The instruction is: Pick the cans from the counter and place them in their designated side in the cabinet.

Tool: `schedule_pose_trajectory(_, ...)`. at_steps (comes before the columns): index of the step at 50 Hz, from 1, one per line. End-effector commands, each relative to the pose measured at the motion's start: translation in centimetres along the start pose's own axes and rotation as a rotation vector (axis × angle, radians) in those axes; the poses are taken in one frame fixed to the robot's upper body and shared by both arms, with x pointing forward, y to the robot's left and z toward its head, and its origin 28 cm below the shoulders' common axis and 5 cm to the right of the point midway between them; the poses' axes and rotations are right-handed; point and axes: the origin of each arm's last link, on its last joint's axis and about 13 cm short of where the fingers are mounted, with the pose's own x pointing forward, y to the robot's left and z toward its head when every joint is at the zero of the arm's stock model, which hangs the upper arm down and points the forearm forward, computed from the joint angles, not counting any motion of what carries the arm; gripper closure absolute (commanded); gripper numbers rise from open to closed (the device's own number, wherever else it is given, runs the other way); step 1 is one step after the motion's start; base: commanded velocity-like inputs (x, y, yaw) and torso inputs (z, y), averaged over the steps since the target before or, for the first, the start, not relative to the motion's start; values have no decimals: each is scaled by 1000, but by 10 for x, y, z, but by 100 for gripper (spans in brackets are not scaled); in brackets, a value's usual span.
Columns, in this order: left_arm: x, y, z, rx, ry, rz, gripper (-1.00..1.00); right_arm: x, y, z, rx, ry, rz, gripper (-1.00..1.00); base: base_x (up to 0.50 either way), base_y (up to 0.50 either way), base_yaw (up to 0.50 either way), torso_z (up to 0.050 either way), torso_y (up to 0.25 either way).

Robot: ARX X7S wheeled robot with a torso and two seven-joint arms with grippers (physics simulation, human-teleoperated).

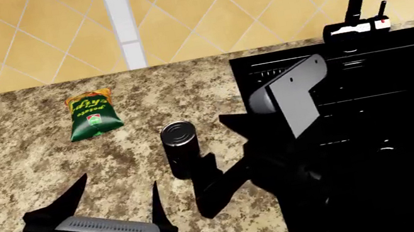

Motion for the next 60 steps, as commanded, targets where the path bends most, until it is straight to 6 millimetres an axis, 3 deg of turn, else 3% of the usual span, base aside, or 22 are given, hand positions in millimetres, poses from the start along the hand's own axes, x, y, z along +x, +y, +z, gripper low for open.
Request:
schedule_pose_trajectory(1, 0, 0, 0, -1, -1, 1, -100, 5, 11, -26, 78, 85, 52, -100, 0, 0, 0, 0, 0)
schedule_pose_trajectory(10, 0, 0, -1, -3, -2, -1, -100, 9, 17, -29, 85, 106, 78, -100, 0, 0, 0, 0, 0)
schedule_pose_trajectory(60, 1, 0, -2, -6, -7, 1, -100, 63, -4, -55, 55, 225, 2, -100, 0, 0, 0, 0, 0)
